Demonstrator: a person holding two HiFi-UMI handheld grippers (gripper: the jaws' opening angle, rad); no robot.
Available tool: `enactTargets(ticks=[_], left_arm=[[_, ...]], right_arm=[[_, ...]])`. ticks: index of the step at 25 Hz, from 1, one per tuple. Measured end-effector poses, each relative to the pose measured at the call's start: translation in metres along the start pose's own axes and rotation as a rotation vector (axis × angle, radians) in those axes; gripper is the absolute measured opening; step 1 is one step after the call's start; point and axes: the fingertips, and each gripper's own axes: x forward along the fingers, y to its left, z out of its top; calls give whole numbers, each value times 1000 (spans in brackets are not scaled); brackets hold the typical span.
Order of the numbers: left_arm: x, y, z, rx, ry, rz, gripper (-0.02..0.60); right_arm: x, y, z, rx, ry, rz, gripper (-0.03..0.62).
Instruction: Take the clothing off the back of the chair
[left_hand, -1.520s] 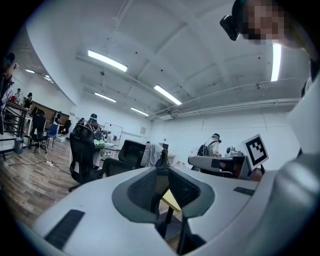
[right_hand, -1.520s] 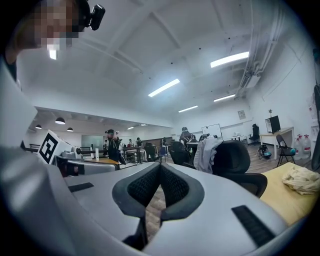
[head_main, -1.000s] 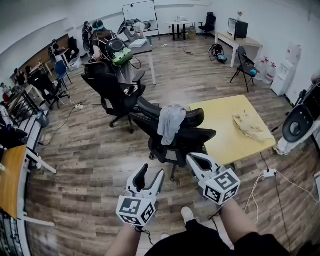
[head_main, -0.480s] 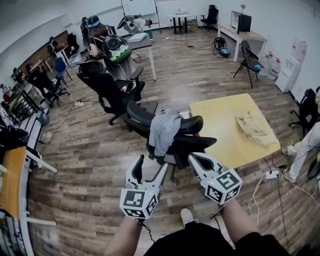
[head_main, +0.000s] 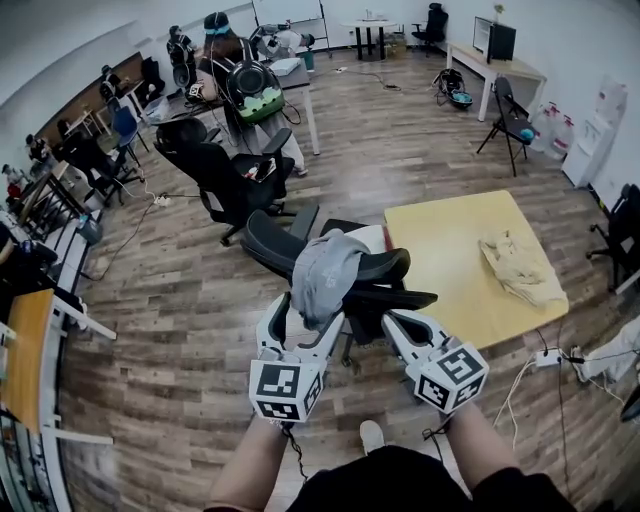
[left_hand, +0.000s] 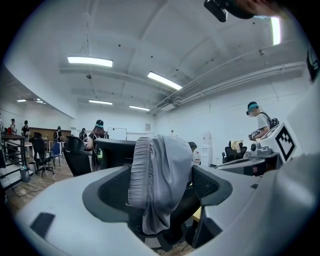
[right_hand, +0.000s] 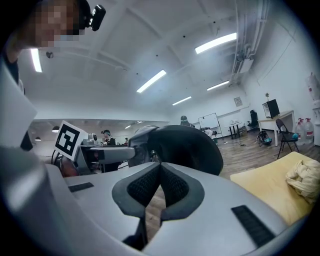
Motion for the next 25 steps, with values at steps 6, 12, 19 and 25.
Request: enactTargets(ticks=[6,12,19,25], left_arm=[[26,3,2,13,17,16,391],[35,6,3,14,17,46,391],[33,12,0,-7,21,92,357],[25,13,6,-36,19,112,84]], right_arm=[[9,-18,-5,12,13,27,12],[8,-32,-9,23,21,27,12],[7,-34,-14,28,23,33,12],[3,-33,-7,36,18,28,12]])
